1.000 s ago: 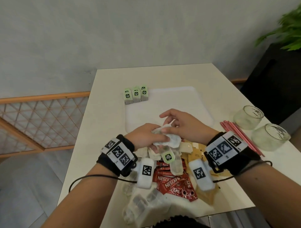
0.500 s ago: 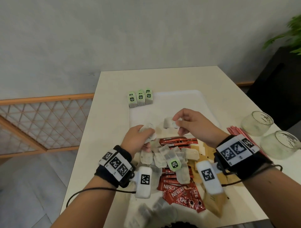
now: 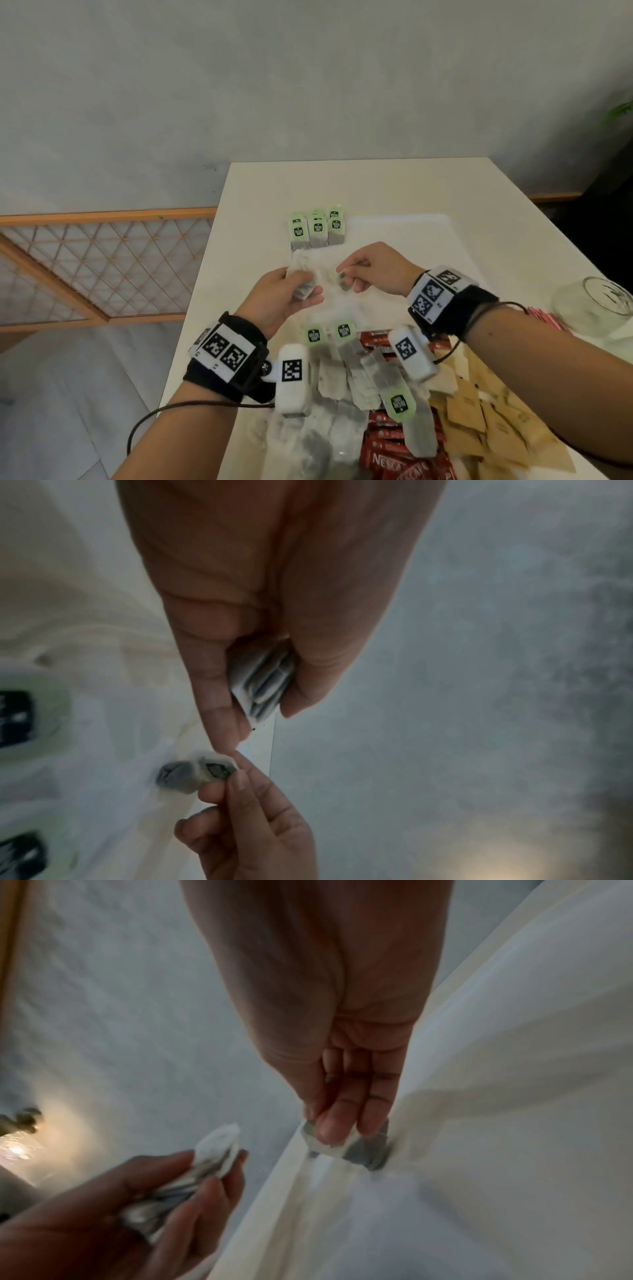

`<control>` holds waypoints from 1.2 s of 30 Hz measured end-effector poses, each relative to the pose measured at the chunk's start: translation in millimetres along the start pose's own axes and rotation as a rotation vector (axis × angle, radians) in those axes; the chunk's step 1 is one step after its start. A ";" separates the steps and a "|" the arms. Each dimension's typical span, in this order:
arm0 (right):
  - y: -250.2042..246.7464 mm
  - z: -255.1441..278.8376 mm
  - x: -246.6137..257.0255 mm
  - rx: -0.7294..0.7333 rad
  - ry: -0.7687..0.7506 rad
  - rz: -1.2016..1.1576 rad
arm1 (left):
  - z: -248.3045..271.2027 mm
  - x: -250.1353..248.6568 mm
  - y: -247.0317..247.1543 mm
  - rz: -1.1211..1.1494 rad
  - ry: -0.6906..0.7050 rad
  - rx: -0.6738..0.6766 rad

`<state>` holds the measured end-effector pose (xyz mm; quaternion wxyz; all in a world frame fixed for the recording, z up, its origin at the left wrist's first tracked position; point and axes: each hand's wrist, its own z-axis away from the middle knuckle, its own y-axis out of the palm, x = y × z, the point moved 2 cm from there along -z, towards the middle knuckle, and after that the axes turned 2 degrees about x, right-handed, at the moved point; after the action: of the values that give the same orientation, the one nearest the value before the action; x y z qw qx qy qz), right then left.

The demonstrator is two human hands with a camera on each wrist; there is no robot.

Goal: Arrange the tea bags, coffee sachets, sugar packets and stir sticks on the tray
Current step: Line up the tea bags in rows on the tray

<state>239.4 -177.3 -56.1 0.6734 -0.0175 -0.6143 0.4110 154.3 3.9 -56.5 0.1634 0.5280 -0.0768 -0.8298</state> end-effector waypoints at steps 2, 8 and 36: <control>0.2 -23.2 -0.3 -0.029 -0.007 0.087 | -10.9 -3.0 -8.4 0.036 0.014 -0.022; 6.4 -79.3 17.6 -0.112 -0.137 0.241 | -33.8 -9.0 -27.8 -0.029 0.037 -0.104; 1.5 -38.2 35.7 -0.113 -0.160 -0.149 | -15.8 -2.4 4.1 -0.233 0.097 0.076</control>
<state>267.4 -137.4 -37.2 0.6487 0.0231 -0.6880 0.3245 170.2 1.7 -60.1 0.0492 0.5785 -0.0383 -0.8133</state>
